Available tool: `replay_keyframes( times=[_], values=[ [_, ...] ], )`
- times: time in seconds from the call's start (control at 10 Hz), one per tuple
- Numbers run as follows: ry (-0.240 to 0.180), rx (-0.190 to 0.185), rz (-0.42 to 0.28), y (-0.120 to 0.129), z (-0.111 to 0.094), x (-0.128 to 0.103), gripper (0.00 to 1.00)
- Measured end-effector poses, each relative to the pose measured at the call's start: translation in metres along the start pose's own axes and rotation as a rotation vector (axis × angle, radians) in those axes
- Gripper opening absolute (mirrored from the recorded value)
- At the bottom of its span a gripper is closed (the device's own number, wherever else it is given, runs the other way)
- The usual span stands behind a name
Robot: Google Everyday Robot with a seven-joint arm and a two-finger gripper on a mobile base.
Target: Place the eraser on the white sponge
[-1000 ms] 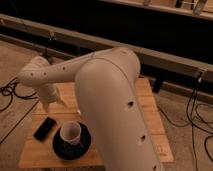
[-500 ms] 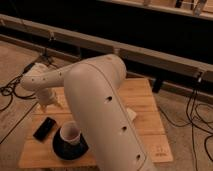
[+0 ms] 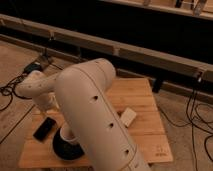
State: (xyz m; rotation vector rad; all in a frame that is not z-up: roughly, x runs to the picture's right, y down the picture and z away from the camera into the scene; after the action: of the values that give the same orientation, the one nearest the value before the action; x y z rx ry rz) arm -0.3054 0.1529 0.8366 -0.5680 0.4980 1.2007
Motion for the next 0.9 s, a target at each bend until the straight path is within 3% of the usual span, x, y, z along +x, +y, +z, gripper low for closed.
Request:
replay_keyframes(
  times=[0.2,0.6,0.9],
  values=[
    [0.006,-0.002,-0.016,0.007,0.003,0.001,0.65],
    [-0.010,-0.063,0.014,0.018,0.003,0.000,0.65],
    [-0.017,-0.067,0.023,0.021,0.008,-0.001,0.65]
  ],
)
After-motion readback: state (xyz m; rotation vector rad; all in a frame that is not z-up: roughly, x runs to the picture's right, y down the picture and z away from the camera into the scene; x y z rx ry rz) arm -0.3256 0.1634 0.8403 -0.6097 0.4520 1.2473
